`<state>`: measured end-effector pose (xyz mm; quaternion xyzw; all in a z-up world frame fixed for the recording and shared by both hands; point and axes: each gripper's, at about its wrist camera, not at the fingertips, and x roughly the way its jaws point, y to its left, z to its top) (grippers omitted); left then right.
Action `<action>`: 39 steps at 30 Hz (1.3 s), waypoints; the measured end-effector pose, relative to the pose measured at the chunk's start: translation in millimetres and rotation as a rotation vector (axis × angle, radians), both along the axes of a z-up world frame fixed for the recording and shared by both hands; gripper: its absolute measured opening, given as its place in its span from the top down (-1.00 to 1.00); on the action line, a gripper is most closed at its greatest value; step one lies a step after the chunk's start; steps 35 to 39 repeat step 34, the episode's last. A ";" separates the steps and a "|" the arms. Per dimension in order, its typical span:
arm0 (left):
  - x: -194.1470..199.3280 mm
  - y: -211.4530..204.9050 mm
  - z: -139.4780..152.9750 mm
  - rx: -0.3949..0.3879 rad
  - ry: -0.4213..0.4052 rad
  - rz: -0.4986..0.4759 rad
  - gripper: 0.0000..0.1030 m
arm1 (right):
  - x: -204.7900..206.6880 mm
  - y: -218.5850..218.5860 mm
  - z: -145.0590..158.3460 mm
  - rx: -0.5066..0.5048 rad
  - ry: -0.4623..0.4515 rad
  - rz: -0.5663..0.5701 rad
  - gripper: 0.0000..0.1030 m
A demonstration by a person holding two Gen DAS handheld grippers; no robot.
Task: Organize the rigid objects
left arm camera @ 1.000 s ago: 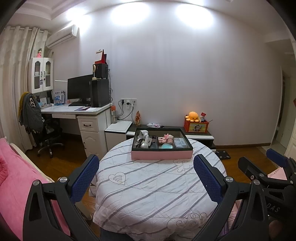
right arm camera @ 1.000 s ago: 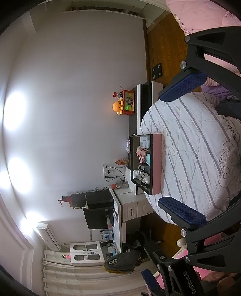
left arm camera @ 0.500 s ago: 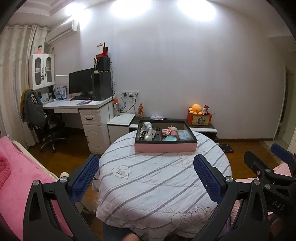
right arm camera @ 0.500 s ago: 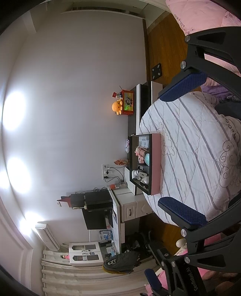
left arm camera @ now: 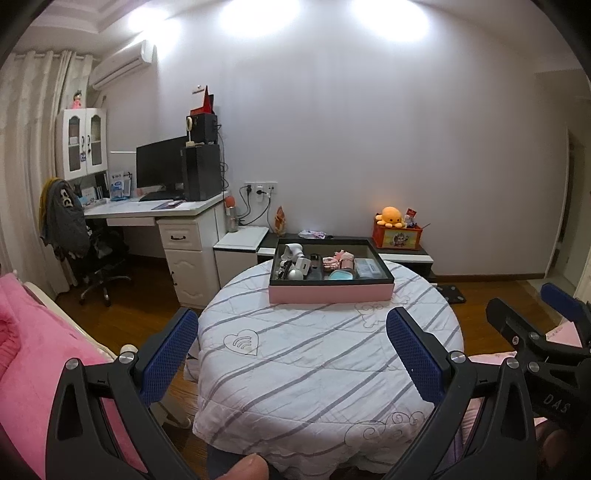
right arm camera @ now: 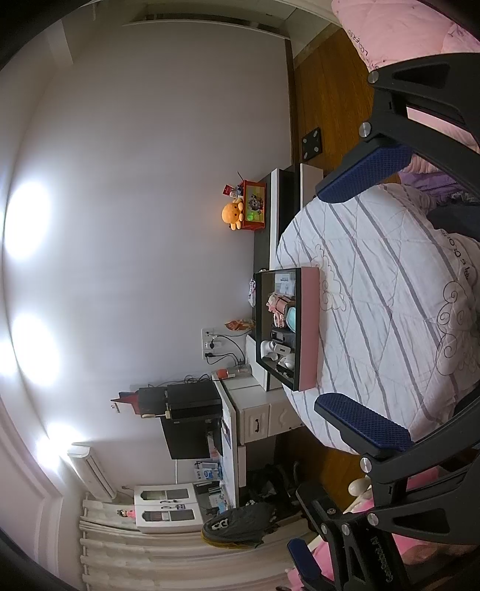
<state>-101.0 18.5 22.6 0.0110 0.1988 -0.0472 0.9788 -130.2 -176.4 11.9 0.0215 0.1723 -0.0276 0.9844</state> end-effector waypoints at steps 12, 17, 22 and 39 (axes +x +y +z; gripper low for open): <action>-1.0 -0.9 -2.2 -0.010 -0.002 -0.011 -1.00 | 0.7 -0.8 -0.3 -0.002 0.000 0.000 -1.00; -2.5 -0.8 -2.4 -0.001 -0.012 -0.010 -1.00 | 0.3 0.4 0.4 -0.004 0.001 -0.001 -1.00; -3.8 1.0 0.4 -0.010 -0.019 0.002 -1.00 | 0.3 0.0 0.5 -0.005 -0.002 -0.001 -1.00; -0.1 4.9 0.0 -0.035 -0.004 0.004 -1.00 | 0.8 1.8 0.9 -0.007 0.001 -0.002 -1.00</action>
